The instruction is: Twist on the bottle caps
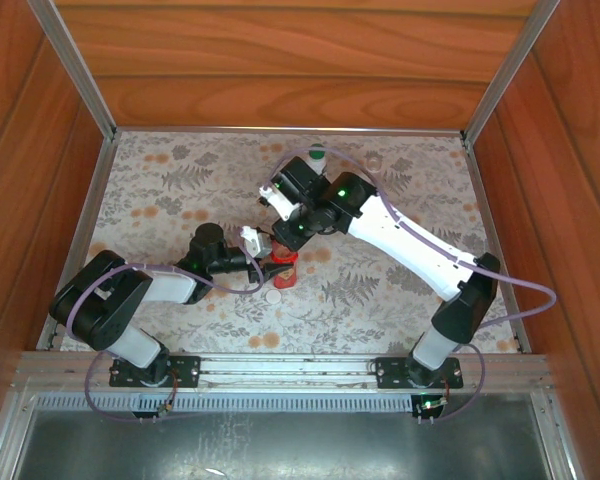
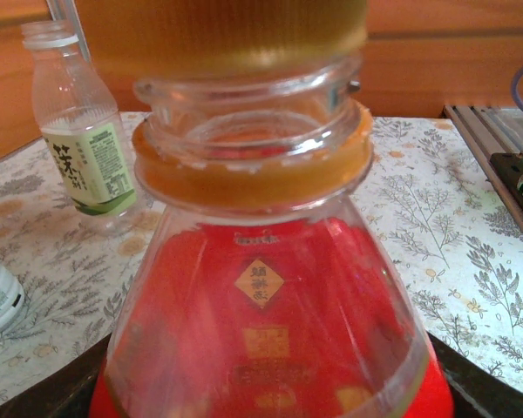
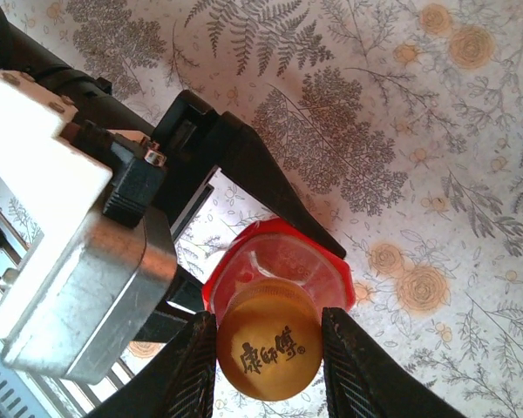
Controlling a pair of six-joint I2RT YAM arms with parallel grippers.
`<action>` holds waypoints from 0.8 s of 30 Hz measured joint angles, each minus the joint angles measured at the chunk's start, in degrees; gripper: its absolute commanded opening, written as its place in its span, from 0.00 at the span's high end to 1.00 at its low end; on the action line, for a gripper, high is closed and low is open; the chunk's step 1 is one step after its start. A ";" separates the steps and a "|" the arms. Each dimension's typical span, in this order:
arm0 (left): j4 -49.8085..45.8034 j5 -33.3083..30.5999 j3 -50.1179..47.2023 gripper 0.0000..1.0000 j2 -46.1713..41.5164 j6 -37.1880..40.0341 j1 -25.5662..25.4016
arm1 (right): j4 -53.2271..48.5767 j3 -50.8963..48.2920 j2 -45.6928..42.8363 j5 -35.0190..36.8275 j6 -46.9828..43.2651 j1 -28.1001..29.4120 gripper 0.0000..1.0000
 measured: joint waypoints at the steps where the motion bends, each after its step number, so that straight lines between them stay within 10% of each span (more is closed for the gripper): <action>1: -0.02 0.02 0.00 0.36 0.00 0.02 0.00 | -0.07 0.07 0.28 0.02 -0.15 0.00 0.65; 24: 0.04 0.00 0.00 0.36 0.04 0.17 0.00 | 6.80 -7.82 -6.03 1.66 -0.15 0.85 0.67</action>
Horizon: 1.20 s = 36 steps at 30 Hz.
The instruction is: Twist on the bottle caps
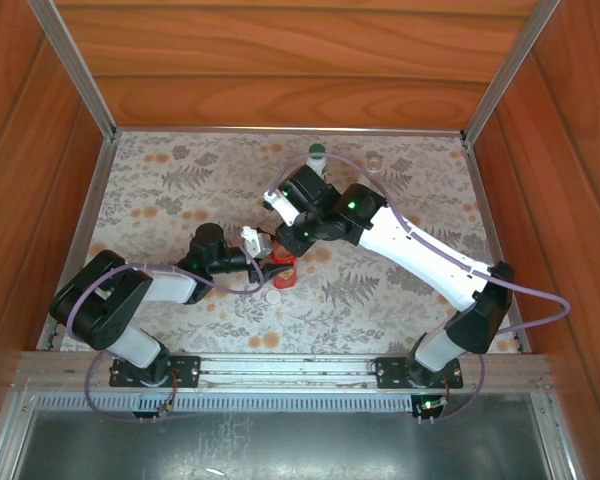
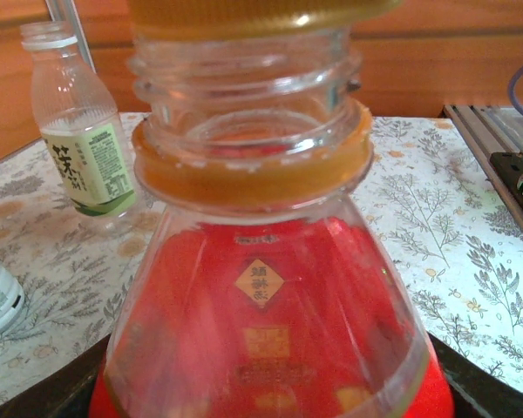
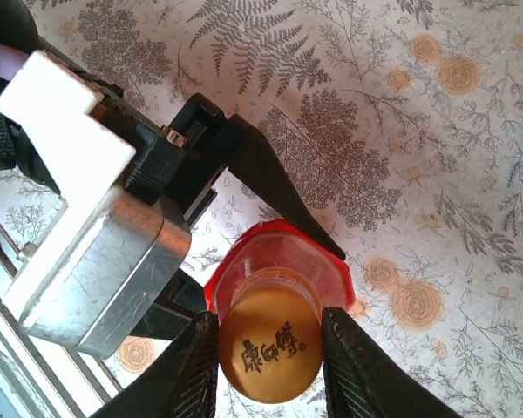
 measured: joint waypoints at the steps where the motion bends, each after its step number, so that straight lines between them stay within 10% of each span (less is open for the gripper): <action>1: 0.02 0.00 0.00 0.36 0.02 0.00 0.00 | 0.37 -0.35 -0.13 0.00 0.11 0.00 0.67; 36: 0.90 0.02 0.02 0.36 0.66 0.00 0.00 | 8.20 -7.82 -3.61 0.76 2.21 0.31 0.63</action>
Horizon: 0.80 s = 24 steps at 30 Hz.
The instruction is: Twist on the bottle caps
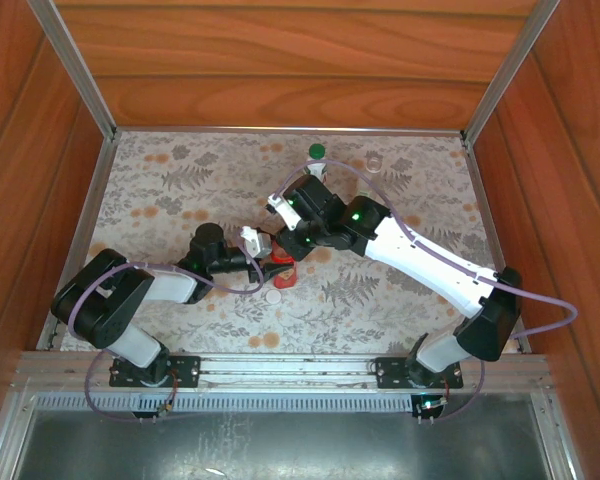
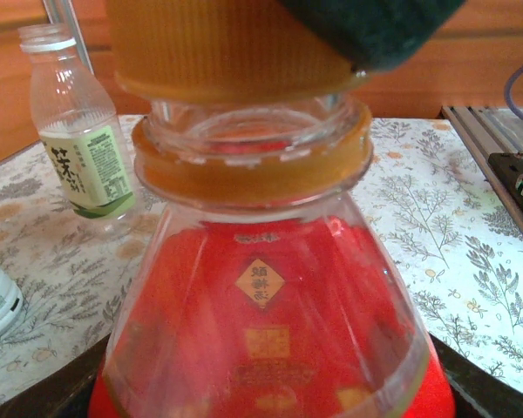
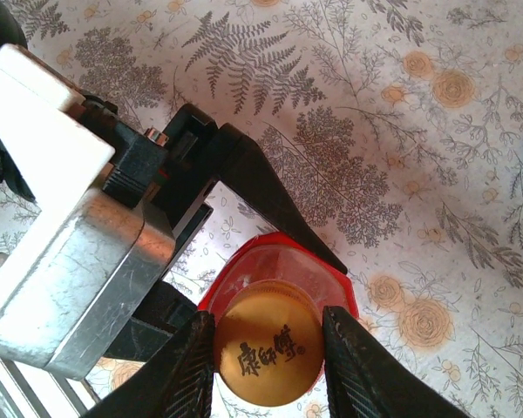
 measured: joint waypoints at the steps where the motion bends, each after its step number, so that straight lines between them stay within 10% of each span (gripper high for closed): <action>1: 0.00 0.00 0.00 0.36 0.00 0.00 0.00 | -0.07 0.00 0.00 0.00 0.00 0.00 0.62; 12: 0.00 0.02 0.00 0.36 0.00 -0.04 0.00 | -0.52 -1.03 -0.74 0.07 0.72 0.00 0.22; 24: 0.00 0.04 0.00 0.36 0.00 -0.04 0.00 | 5.11 -4.09 -5.73 -1.03 5.79 -0.98 0.55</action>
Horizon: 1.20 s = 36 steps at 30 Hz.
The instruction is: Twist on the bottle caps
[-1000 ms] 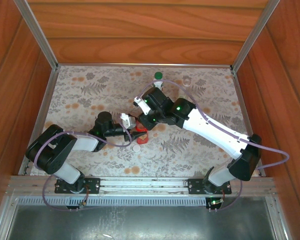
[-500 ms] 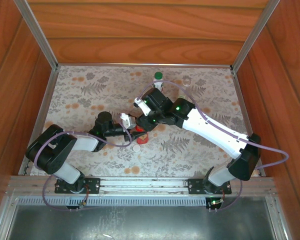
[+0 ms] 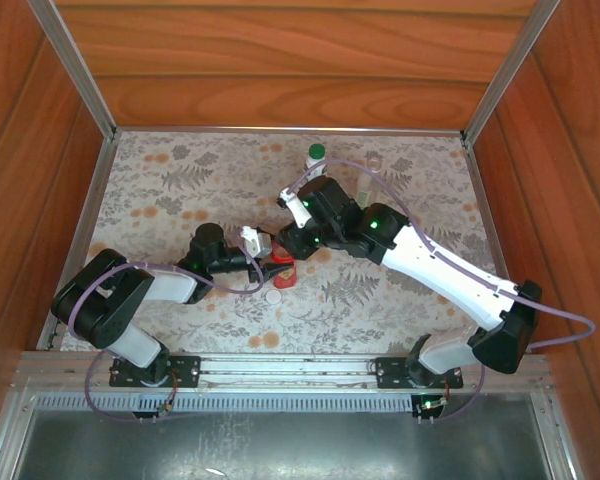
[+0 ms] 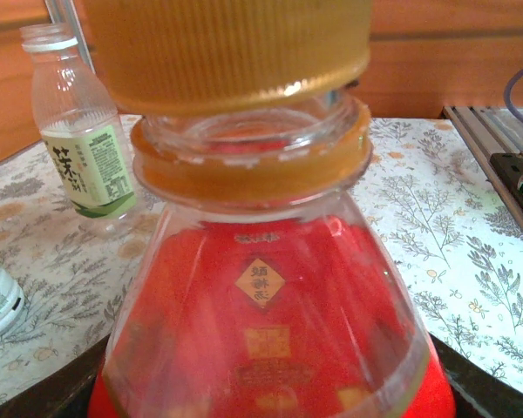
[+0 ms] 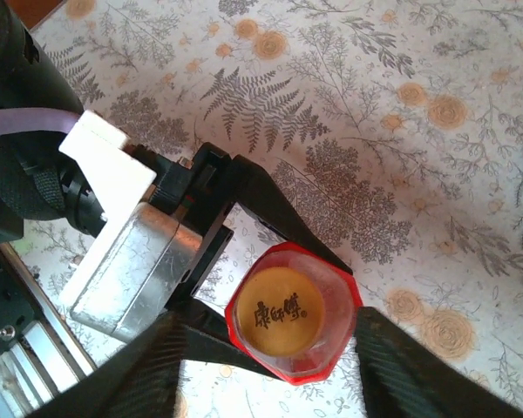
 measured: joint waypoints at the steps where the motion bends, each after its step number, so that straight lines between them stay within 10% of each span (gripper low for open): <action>1: 0.00 0.00 0.02 0.36 0.02 0.00 0.00 | -0.02 0.04 0.35 -0.17 0.37 -0.31 0.58; 36: -0.02 0.39 0.04 0.36 0.02 0.00 0.00 | 4.31 -4.94 -0.66 -4.72 8.63 -3.67 0.81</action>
